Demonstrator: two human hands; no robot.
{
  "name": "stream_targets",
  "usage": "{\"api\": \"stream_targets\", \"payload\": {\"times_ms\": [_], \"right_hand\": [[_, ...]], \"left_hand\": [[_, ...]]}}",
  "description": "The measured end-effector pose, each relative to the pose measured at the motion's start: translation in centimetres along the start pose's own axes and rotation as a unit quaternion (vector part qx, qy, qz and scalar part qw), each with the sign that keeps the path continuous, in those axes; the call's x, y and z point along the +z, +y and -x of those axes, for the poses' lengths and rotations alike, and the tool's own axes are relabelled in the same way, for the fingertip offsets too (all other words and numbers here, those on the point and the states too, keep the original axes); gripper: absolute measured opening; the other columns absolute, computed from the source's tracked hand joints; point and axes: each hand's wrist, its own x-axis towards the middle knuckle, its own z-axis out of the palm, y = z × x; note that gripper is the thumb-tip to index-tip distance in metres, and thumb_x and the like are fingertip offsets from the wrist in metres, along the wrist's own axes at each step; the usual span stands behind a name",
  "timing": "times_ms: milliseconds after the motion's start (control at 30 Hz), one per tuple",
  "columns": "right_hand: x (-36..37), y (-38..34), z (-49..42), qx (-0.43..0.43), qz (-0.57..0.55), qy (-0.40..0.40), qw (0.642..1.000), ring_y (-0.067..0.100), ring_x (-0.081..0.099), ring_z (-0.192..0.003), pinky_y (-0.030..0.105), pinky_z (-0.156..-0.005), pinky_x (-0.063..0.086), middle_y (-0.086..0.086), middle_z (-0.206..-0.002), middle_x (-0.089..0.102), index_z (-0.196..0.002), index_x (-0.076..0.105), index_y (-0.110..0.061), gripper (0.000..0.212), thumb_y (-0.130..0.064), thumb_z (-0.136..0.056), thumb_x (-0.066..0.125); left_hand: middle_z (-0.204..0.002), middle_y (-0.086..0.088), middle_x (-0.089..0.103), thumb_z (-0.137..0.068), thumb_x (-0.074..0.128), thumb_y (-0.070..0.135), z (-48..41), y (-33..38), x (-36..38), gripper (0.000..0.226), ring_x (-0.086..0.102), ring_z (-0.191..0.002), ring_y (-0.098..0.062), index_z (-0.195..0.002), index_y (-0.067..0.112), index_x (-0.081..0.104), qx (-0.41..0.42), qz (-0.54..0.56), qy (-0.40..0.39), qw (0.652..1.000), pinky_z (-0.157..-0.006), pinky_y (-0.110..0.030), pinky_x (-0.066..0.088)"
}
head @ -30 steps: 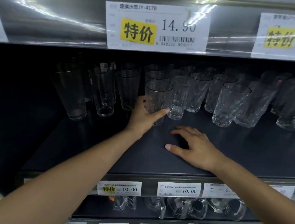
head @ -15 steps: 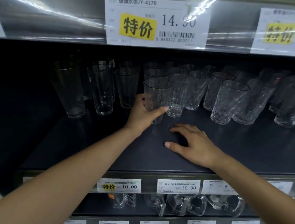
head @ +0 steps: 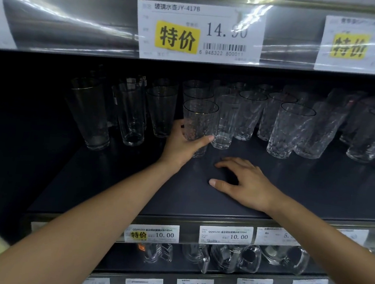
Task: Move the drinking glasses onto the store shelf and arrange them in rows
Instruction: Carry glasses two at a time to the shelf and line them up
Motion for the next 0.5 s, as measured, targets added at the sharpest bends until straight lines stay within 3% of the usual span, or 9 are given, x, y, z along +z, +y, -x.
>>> {"api": "stream_targets", "payload": {"times_ms": [500], "right_hand": [[-0.08, -0.18, 0.17, 0.003, -0.003, 0.000, 1.000, 0.012, 0.031, -0.140, 0.033, -0.112, 0.021, -0.010, -0.149, 0.041, -0.138, 0.050, -0.034, 0.059, -0.063, -0.087, 0.055]], "left_hand": [[-0.114, 0.008, 0.064, -0.072, 0.087, 0.031, -0.07, -0.02, -0.05, 0.064, 0.062, -0.105, -0.003, -0.123, 0.020, 0.049, -0.002, -0.013, -0.007, 1.000, -0.088, -0.017, 0.049]]}}
